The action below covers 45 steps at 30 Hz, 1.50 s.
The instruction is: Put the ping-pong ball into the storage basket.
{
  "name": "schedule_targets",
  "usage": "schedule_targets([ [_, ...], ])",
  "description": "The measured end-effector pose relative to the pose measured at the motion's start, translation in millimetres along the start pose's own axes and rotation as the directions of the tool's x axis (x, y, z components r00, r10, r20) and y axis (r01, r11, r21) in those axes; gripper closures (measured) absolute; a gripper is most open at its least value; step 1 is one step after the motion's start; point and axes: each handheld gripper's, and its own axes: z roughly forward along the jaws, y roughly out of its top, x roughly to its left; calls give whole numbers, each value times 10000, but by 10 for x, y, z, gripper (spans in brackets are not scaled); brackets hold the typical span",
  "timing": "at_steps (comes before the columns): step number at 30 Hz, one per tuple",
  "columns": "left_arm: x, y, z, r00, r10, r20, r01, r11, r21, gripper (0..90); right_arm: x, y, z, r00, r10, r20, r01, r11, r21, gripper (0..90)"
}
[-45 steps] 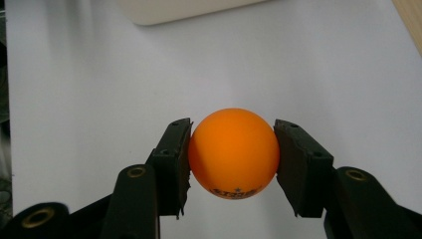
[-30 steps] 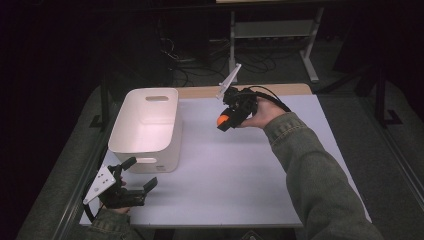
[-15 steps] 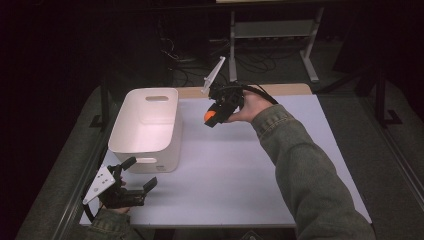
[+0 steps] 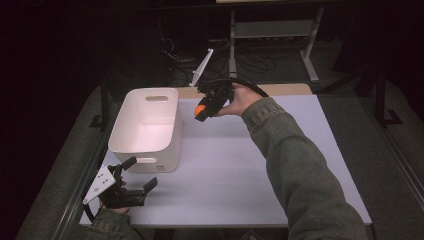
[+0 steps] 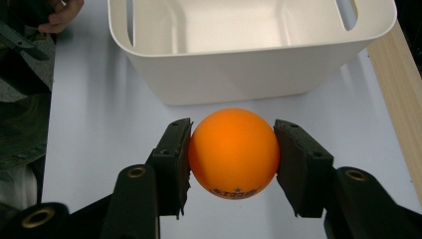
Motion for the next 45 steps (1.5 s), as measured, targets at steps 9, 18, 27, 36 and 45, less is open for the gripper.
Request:
schedule_targets([
  [9,-2,1,2,10000,-6,32,6,10000,2,3,14,128,64,9998,-166,-61,167,9998,137,496],
  [18,-1,2,1,10000,-11,31,11,10000,1,2,39,251,100,9990,-428,-120,430,9990,151,496],
  [27,-2,3,1,10000,-13,28,13,10000,-4,2,49,350,142,9984,-546,-168,549,9984,153,496],
  [36,-2,3,3,10000,-28,23,28,10000,8,2,67,449,198,9976,-655,-215,658,9978,122,496],
  [45,-1,2,5,10000,-41,44,41,10000,0,2,46,521,321,9966,-741,-356,742,9972,24,495],
])
